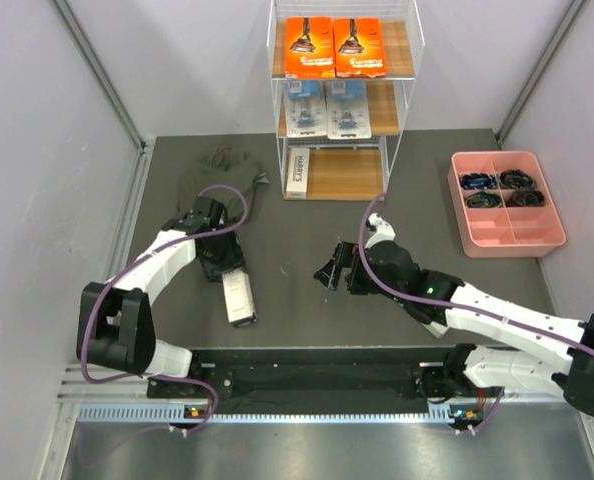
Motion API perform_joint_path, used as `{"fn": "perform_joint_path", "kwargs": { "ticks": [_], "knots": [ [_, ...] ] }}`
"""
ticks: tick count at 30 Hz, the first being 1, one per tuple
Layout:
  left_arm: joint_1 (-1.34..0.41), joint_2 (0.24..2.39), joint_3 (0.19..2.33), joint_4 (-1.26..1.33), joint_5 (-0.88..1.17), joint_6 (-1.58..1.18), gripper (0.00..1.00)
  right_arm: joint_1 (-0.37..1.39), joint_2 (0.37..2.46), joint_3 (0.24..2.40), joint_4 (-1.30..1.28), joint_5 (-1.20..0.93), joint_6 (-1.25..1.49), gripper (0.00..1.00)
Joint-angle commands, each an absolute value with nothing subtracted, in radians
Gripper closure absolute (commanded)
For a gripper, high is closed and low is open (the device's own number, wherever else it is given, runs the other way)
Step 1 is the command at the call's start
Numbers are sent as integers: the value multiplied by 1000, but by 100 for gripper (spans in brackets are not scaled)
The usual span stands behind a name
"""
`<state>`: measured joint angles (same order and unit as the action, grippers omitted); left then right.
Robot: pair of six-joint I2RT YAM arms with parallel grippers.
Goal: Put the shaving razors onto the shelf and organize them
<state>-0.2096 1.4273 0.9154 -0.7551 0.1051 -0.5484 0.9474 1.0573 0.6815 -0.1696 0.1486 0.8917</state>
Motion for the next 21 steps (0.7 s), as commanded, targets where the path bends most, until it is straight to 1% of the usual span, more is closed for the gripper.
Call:
{"fn": "perform_joint_path", "kwargs": {
  "ticks": [1,6,10,16,21],
  "knots": [
    [-207,1376,951,-658,208,-646,59,962,1035,735,-144,149,868,1],
    [-206,1344,893,-508,331,-791,59,1000,1066,765,-132,176,865,1],
    [-202,1335,835,-341,423,-909,59,1049,1101,788,-123,219,864,1],
    [-196,1325,763,-169,509,-1048,60,1124,1149,804,-87,276,874,1],
    [-196,1315,716,-106,525,-1123,61,1186,1224,837,-86,317,879,1]
  ]
}}
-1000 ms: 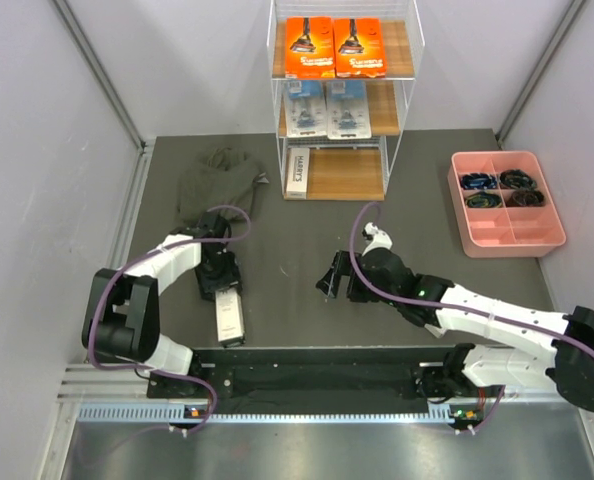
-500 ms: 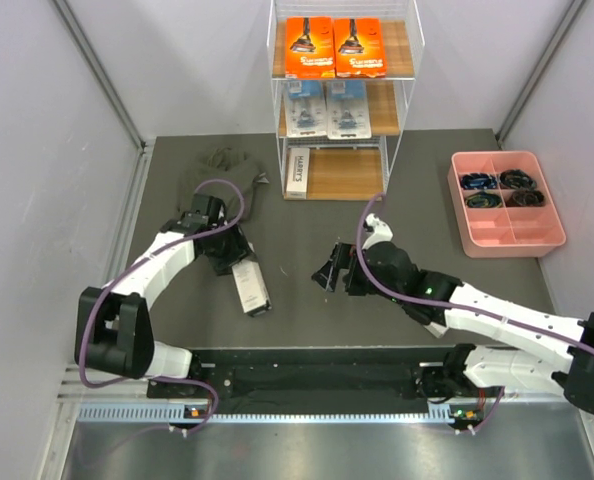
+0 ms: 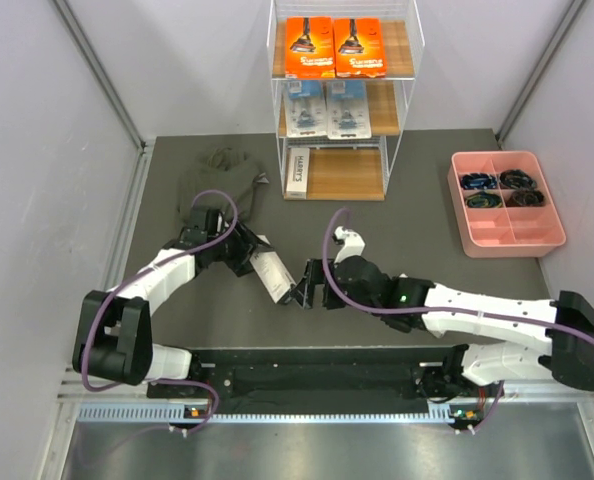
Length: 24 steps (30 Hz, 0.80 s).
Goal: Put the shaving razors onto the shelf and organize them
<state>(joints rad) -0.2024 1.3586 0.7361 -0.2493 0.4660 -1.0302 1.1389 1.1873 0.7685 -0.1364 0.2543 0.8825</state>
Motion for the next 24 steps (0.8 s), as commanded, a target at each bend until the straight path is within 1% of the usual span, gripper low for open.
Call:
{"fn": "perform_joint_path", "kwargs": {
  "ticks": [1,9,14,20,24],
  "knots": [
    [-196,1313,716,-104,526,-1126,61,1201,1230,845,-87,324,880,1],
    [-195,1313,703,-75,548,-1146,62,1216,1269,845,-84,370,905,2],
    [-195,1313,693,-61,568,-1149,62,1216,1304,835,-51,393,925,4],
    [-195,1310,681,-49,586,-1151,62,1218,1379,857,-9,407,946,11],
    [-195,1310,675,-37,601,-1147,62,1216,1422,882,25,390,953,24]
  ]
}}
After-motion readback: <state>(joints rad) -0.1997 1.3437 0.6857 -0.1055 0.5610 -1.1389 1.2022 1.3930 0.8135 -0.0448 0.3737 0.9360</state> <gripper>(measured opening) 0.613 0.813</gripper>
